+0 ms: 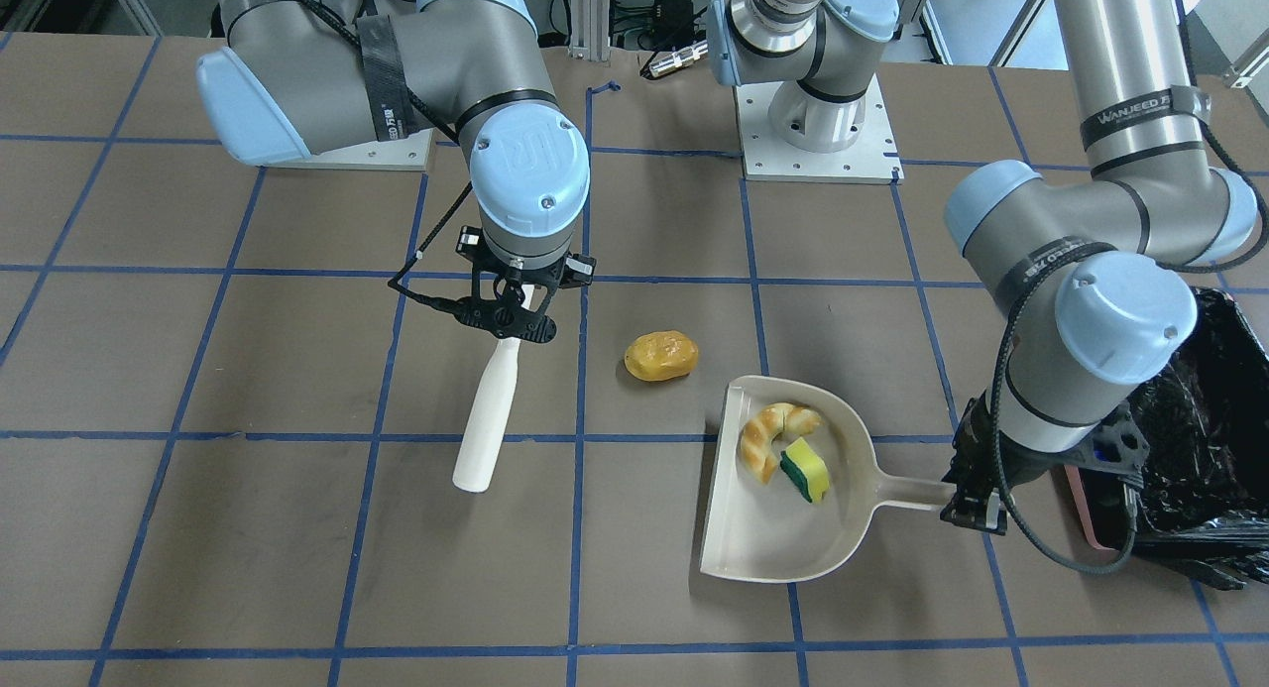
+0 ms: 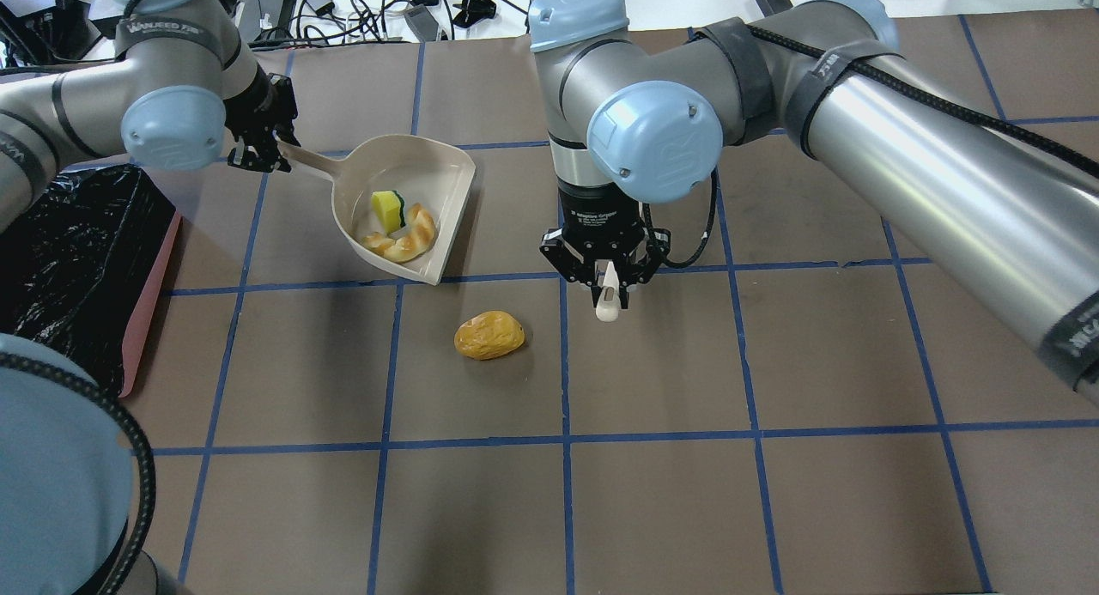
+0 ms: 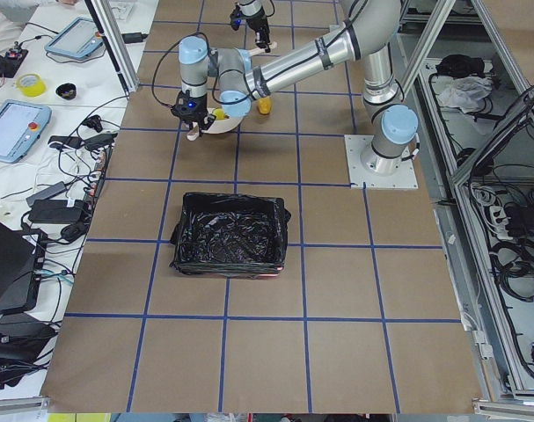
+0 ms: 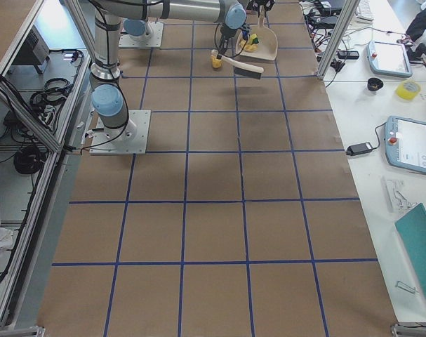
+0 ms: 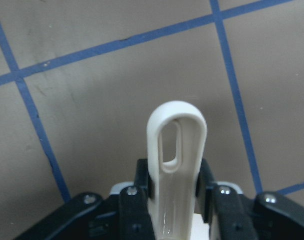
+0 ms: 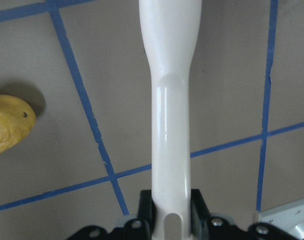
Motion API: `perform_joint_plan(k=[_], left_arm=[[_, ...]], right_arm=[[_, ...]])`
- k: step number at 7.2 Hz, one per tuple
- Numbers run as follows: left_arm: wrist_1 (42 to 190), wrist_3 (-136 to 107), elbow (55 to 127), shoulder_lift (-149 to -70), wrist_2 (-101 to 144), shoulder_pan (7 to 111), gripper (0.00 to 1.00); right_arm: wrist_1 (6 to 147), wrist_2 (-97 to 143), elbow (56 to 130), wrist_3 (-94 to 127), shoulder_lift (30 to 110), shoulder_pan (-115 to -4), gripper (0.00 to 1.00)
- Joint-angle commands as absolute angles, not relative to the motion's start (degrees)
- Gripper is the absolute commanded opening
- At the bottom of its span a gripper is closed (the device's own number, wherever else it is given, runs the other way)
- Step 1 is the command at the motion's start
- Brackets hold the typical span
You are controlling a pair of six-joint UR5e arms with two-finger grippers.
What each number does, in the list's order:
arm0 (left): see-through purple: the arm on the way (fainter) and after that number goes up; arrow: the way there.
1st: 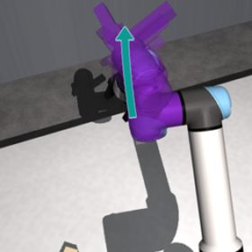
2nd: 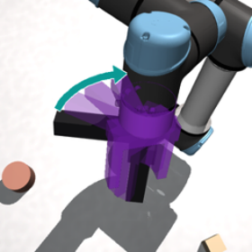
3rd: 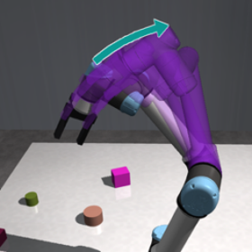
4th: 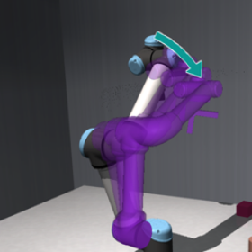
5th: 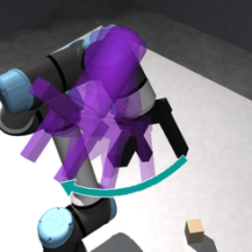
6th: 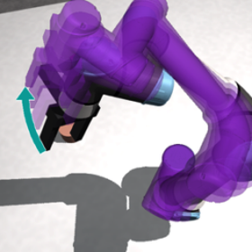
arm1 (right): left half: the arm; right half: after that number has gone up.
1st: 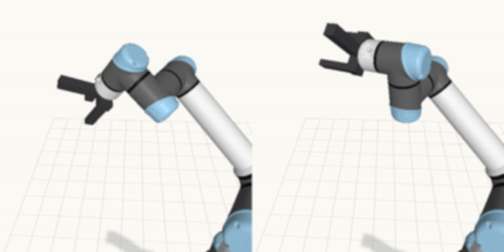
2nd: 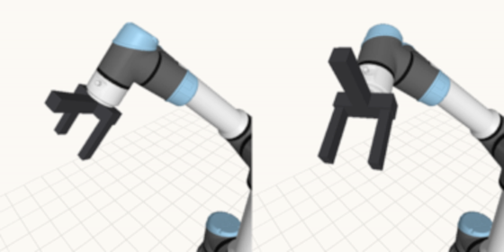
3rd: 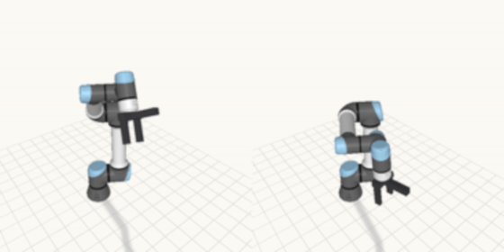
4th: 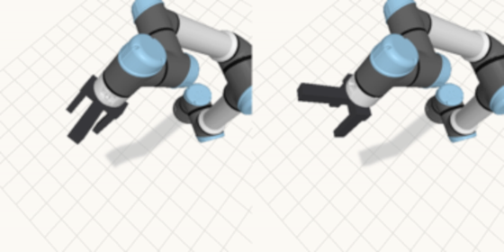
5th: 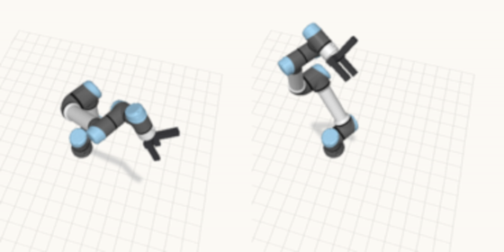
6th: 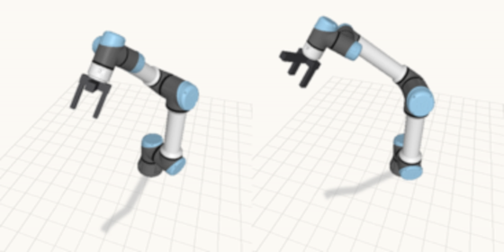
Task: Sweep and dump trash into bin
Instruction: 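Sweep the yellow potato toward the dustpan with the right-held brush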
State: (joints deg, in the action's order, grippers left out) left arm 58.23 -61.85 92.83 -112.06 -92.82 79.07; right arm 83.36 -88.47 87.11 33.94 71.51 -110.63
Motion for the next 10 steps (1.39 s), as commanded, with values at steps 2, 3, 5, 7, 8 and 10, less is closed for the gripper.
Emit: perform_joint_plan(k=[2,3,5,7,8,10], left_arm=[[57.23,-54.85,106.31,-101.46,-92.72,73.66,0.00],[55.91,-55.28,110.78,-98.55,-92.81,73.57,0.00],[45.51,-55.63,121.23,-94.50,-92.81,73.65,0.00],[37.54,-56.16,125.77,-94.04,-92.90,73.56,0.00],[37.62,-59.47,125.77,-94.13,-92.73,73.91,0.00],[37.36,-61.42,125.33,-95.26,-92.55,74.18,0.00]], right_arm=[[82.09,-85.36,92.37,42.51,75.15,-112.66,0.00],[83.22,-84.21,92.37,45.06,75.06,-114.15,0.00],[83.32,-81.32,92.81,46.14,74.62,-115.57,0.00],[83.50,-81.04,92.81,48.16,73.92,-116.72,0.00],[84.02,-81.04,92.81,48.16,73.83,-117.68,0.00],[86.20,-81.04,92.90,48.16,72.52,-118.39,0.00]])
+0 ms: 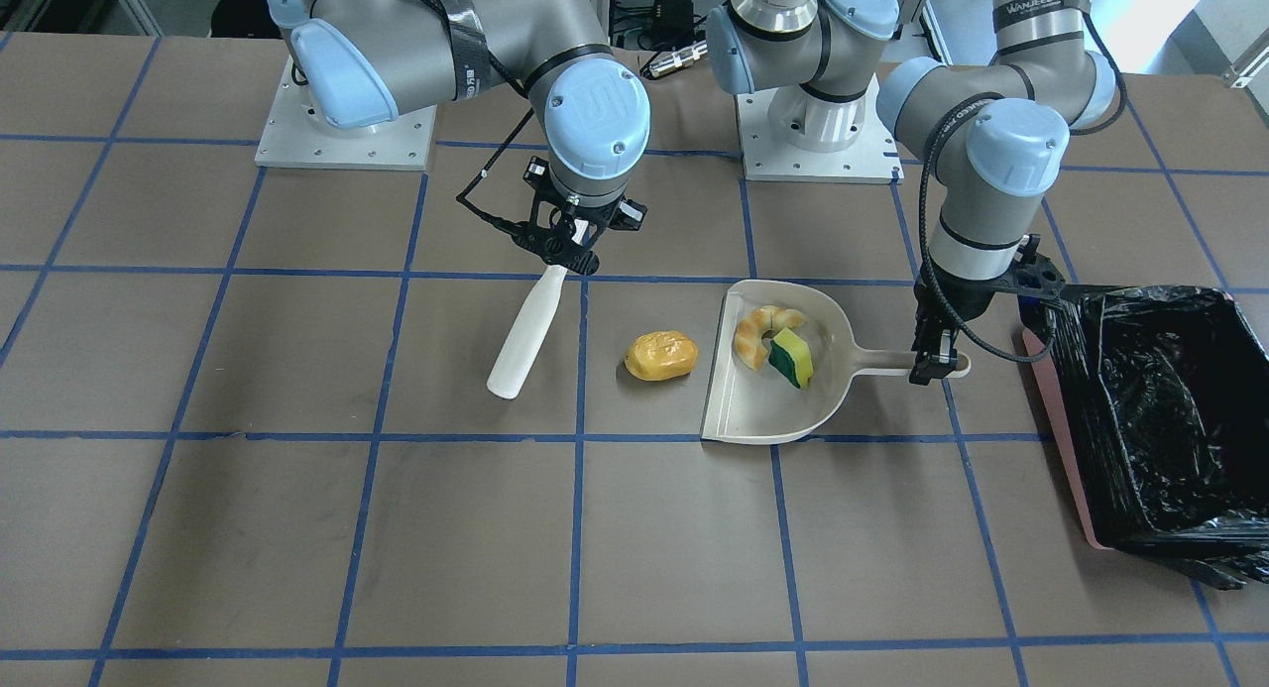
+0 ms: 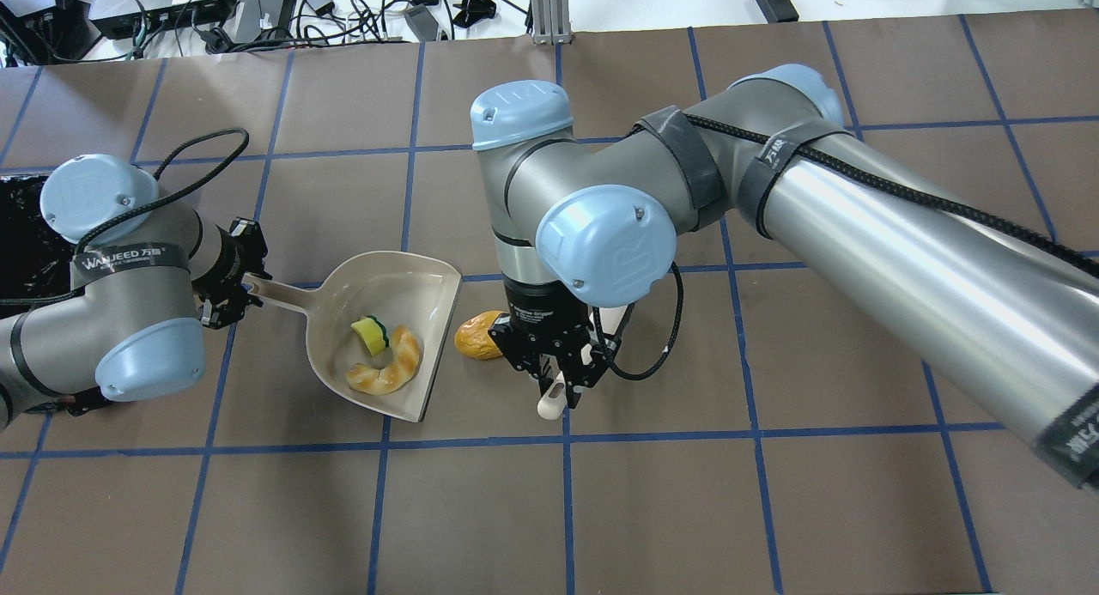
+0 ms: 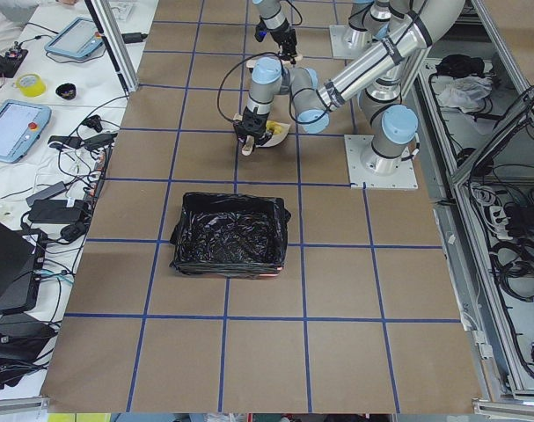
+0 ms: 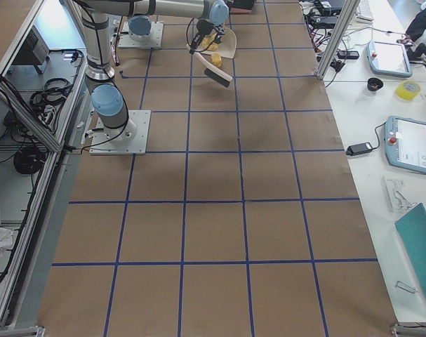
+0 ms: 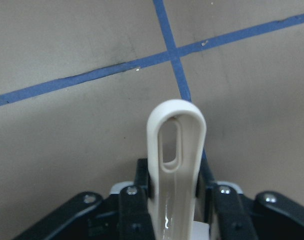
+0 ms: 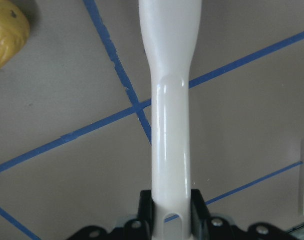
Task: Sweep and dump trash into bin
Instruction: 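Sweep the yellow potato toward the dustpan with the right-held brush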
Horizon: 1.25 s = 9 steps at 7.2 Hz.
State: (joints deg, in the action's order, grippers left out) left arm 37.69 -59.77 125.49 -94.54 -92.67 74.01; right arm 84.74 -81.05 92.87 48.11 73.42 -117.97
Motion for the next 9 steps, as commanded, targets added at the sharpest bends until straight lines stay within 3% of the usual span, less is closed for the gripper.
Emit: perform_joint_plan(k=[1,6,9], left_arm=[[37.27,-63.26,125.25,-95.88,-92.55,74.27,0.00],[37.27,-63.55,125.16,-96.06,-92.55,74.36,0.00],[37.27,-63.28,125.16,-96.15,-92.46,74.36,0.00]], right_arm=[[88.40,-81.04,93.16,48.16,71.20,-119.17,0.00],[115.87,-75.59,93.16,37.84,65.22,-124.18,0.00],[122.17,-76.02,92.81,31.05,65.48,-125.51,0.00]])
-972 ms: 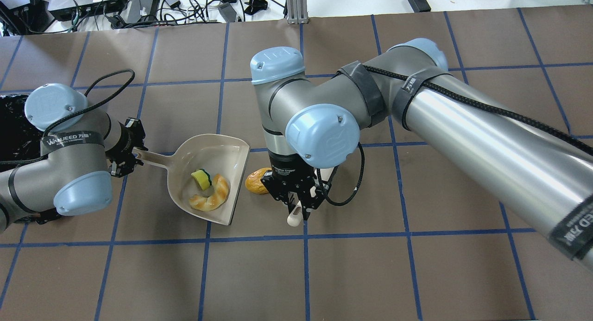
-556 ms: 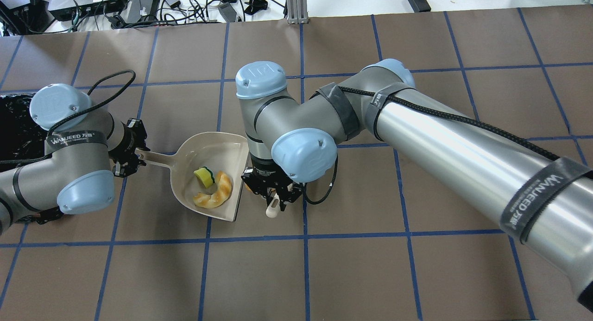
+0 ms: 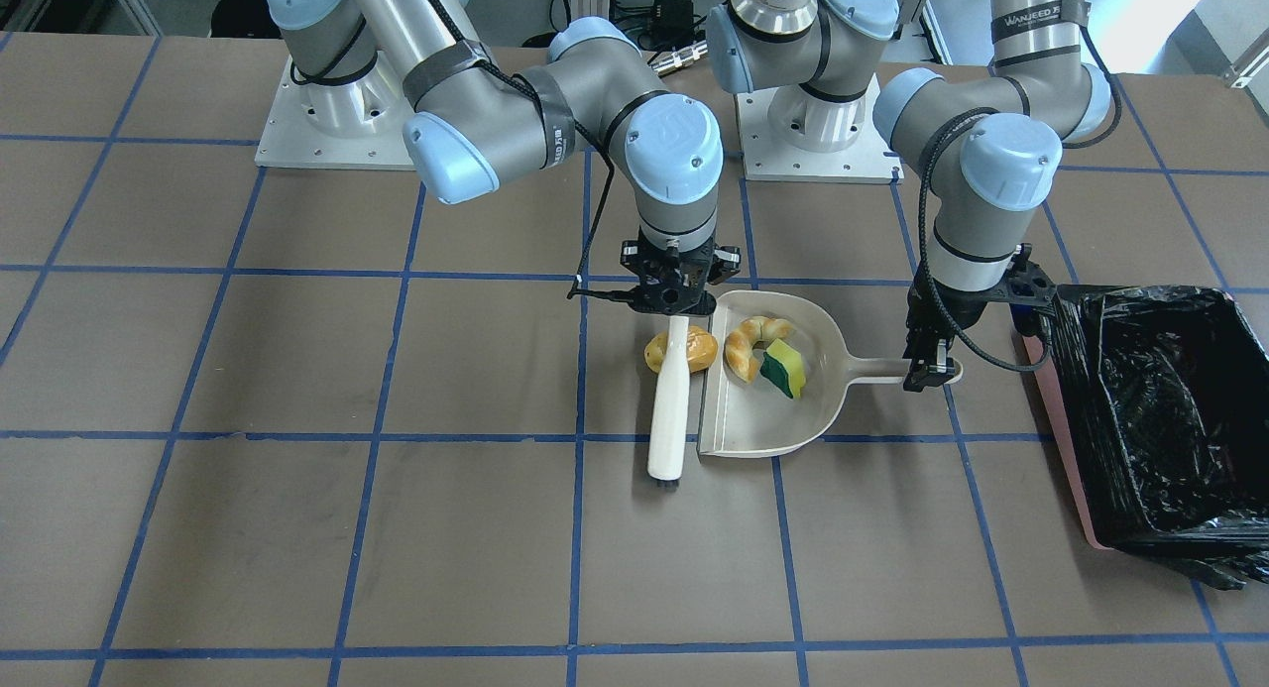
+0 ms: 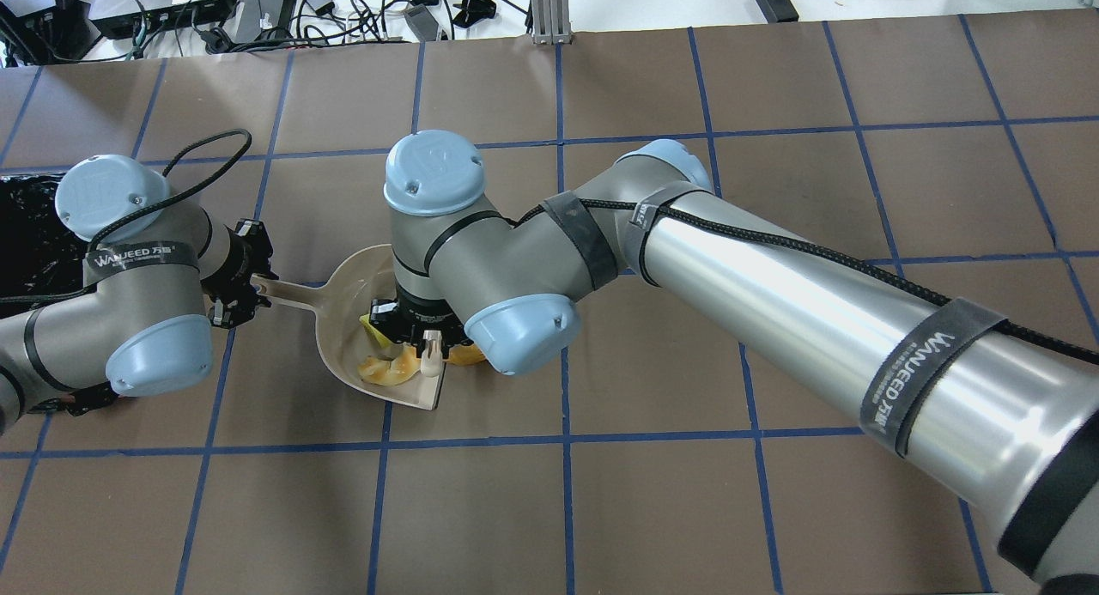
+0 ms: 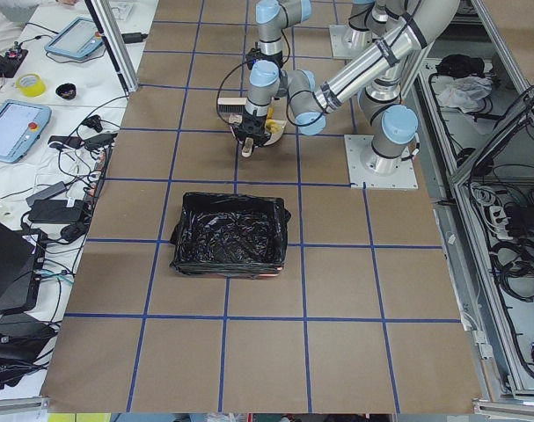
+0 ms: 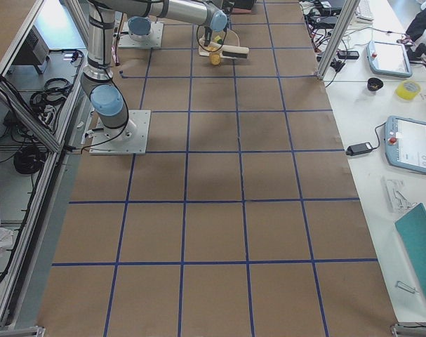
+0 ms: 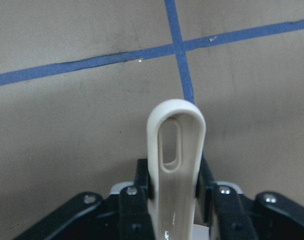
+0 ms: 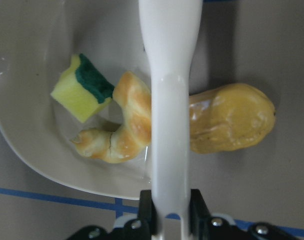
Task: Sweep and dump trash into bin
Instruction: 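Sweep the yellow potato toward the dustpan with the right-held brush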
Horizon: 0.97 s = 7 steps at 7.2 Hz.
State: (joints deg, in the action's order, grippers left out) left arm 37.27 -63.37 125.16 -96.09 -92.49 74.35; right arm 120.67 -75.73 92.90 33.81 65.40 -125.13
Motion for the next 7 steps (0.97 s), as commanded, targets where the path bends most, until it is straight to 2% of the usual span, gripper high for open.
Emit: perform_joint_plan(k=[1,4,7], left_arm=[[37.27,-63.37,125.07,-96.15,-92.46,74.36,0.00],[37.27,-63.28,125.07,-96.15,-92.46,74.36,0.00],[37.27,-63.37,125.07,-96.24,-92.46,74.44,0.00]], right_arm=[[122.43,-76.37,92.73,29.63,65.57,-125.42,0.00],[115.00,-80.14,92.72,28.90,69.32,-121.93,0.00],[89.54,-80.34,94.56,42.83,76.89,-120.93,0.00]])
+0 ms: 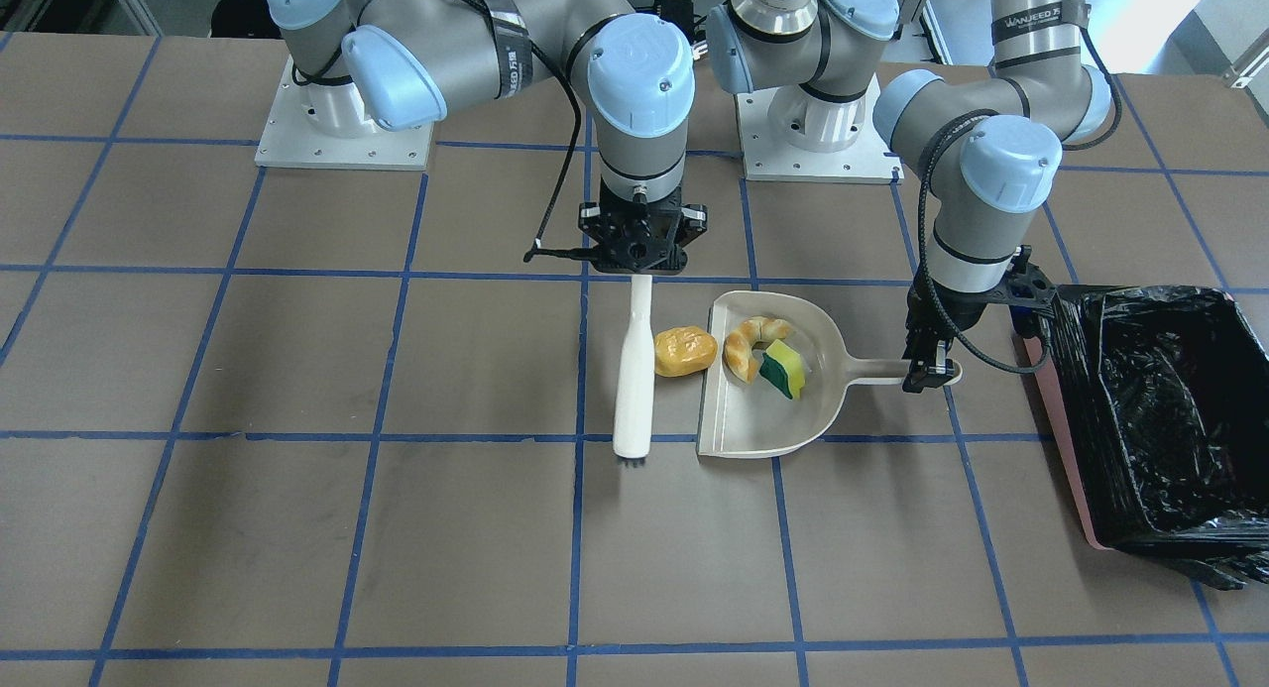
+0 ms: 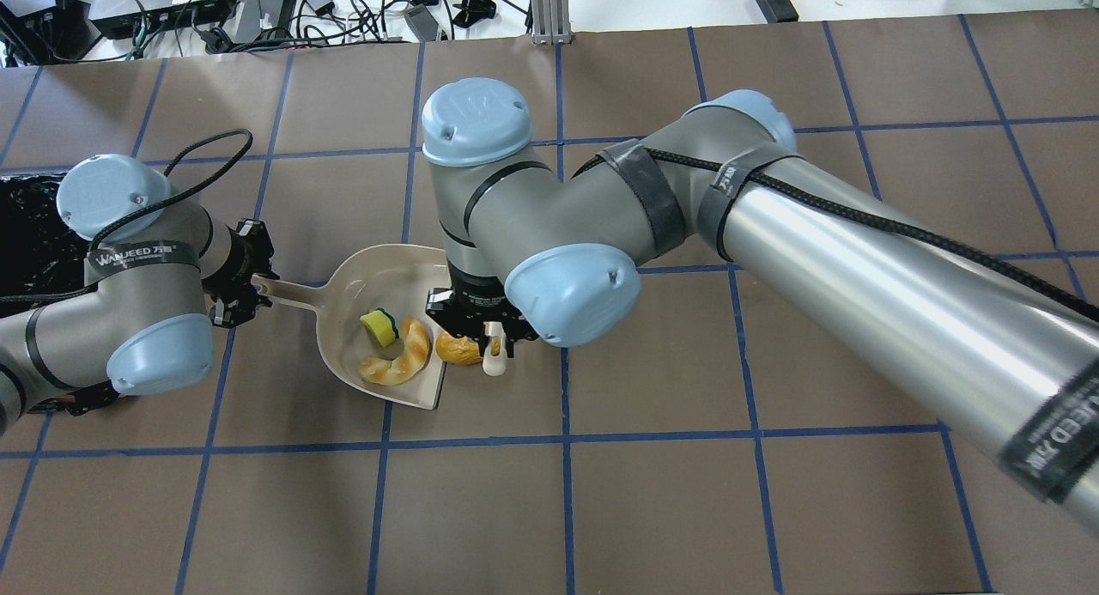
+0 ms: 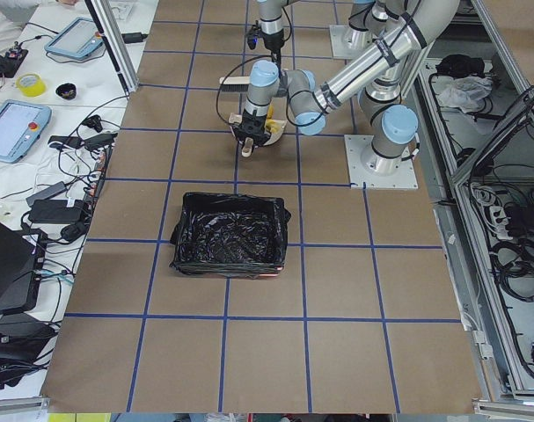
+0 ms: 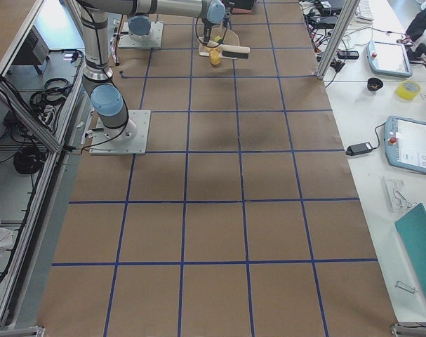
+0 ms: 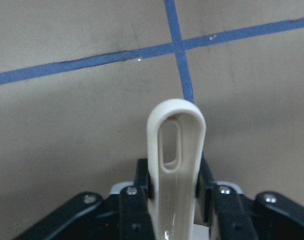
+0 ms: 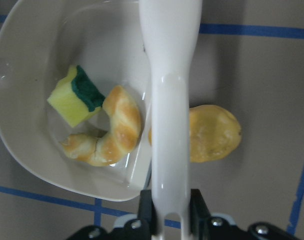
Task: Sweep and dump trash into bin
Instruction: 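Sweep the yellow potato toward the dustpan with the right-held brush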
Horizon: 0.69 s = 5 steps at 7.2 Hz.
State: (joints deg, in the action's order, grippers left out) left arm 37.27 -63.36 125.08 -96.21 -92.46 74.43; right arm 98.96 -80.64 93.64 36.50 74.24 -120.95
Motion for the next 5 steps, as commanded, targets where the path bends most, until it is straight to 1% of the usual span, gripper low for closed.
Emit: perform_joint_plan(k=[1,3,4,5], left_arm=[[37.27,-63.20,125.07,-96.15,-92.46,74.44,0.00],[37.27,-63.19,125.07,-96.24,-92.37,74.44,0.00],[37.27,-63.19,125.07,-96.33,-92.37,74.44,0.00],[37.27,-63.19,125.07,-96.33,-92.37,74.44,0.00]], right_arm=[[90.34,-79.20,97.09,49.33,76.82,-122.85,0.00],[100.75,-75.25,100.89,49.83,74.90,-126.20,0.00],[105.51,-75.76,100.20,49.66,73.40,-126.65,0.00],[113.56,-75.41,98.72,49.31,71.91,-129.00,0.00]])
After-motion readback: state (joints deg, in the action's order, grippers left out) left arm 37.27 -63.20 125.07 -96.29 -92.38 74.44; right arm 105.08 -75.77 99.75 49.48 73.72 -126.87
